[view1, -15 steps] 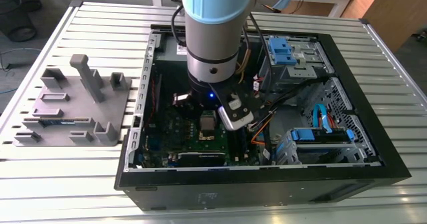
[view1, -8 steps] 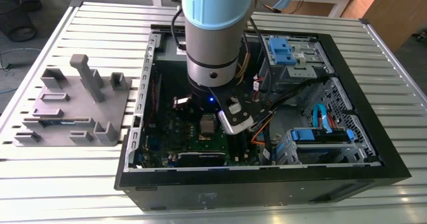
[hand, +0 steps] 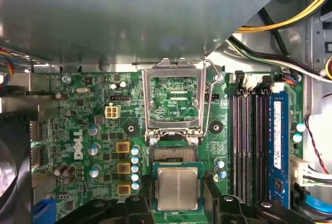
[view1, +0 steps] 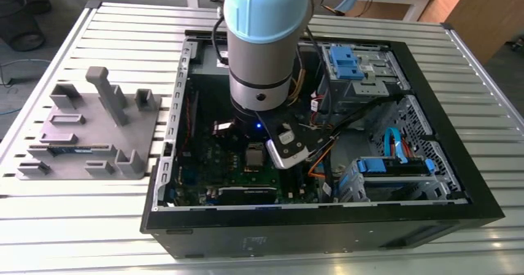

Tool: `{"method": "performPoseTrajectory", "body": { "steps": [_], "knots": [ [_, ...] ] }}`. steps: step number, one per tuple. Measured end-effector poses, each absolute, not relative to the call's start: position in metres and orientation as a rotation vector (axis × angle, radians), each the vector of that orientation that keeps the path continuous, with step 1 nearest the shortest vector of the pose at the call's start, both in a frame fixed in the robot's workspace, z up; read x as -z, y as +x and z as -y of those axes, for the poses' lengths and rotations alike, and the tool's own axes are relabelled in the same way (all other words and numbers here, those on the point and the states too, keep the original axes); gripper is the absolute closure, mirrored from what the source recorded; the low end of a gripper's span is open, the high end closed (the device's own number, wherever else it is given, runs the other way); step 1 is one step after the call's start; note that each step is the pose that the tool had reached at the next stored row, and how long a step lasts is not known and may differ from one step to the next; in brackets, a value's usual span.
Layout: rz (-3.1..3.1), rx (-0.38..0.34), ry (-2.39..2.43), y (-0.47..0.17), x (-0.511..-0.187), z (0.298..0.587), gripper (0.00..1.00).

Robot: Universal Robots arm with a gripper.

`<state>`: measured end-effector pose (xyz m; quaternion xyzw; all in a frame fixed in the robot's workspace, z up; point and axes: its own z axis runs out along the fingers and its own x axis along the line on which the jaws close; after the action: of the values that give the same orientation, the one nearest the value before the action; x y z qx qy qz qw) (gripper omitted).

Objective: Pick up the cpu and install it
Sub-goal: 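Place the cpu into insertion slot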

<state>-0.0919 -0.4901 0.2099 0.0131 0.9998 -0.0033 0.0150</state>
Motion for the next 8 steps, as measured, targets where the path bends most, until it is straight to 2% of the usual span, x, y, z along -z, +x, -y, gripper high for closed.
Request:
{"method": "performPoseTrajectory", "body": {
  "steps": [8],
  "knots": [
    [-3.111,0.003,0.041,-0.0918,-0.2040,0.4905,0.53]
  ]
}}
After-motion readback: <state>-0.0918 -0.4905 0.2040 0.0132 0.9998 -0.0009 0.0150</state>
